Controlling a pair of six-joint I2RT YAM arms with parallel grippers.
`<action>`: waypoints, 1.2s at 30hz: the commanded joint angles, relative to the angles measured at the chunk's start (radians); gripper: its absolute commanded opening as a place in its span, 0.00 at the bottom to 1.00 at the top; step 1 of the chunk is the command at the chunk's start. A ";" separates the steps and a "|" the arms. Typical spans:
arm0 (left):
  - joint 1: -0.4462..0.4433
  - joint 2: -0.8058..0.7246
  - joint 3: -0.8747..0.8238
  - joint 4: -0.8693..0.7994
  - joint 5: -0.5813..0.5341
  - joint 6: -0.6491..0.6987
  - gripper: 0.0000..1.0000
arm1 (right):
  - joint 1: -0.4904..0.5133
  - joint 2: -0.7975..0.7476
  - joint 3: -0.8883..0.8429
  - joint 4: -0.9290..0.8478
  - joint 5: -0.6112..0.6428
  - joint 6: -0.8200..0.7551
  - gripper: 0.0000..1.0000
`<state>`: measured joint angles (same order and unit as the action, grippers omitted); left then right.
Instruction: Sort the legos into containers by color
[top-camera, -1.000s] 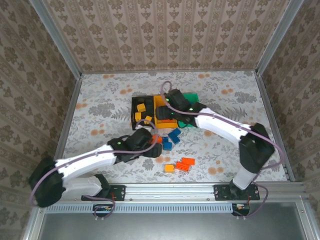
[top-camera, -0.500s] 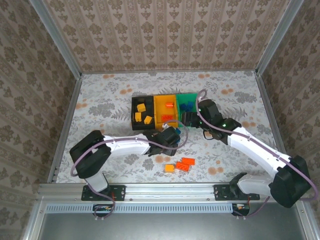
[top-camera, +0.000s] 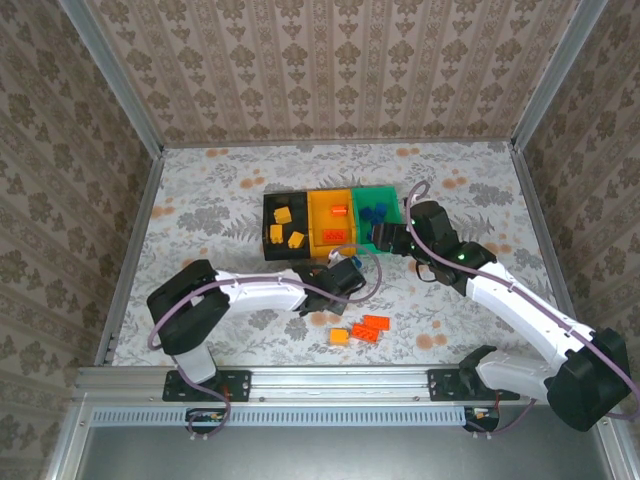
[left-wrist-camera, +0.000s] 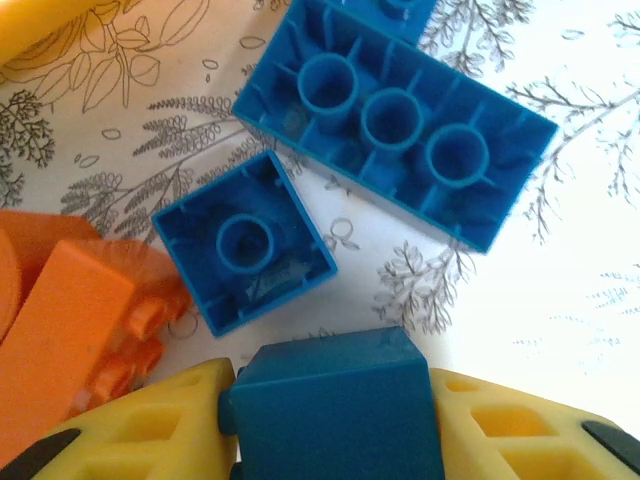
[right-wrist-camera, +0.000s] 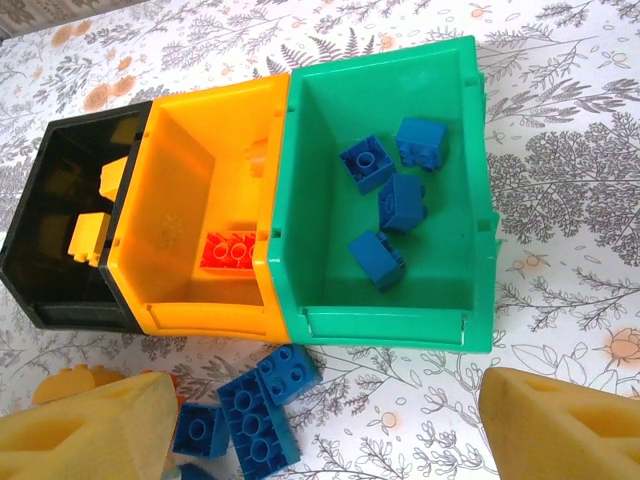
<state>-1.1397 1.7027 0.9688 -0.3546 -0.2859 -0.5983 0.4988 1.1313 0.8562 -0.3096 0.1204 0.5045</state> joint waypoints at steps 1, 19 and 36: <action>-0.029 -0.095 0.021 -0.073 -0.039 -0.014 0.43 | -0.007 -0.024 -0.013 0.015 0.005 0.009 0.81; 0.233 0.181 0.546 0.084 0.227 0.168 0.43 | -0.048 -0.102 -0.130 -0.060 0.088 0.069 0.81; 0.279 0.291 0.726 0.097 0.299 0.104 0.78 | -0.053 -0.131 -0.164 -0.098 -0.065 0.028 0.80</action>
<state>-0.8680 2.0933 1.7176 -0.2905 -0.0082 -0.4770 0.4484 1.0218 0.7090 -0.3737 0.1356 0.5533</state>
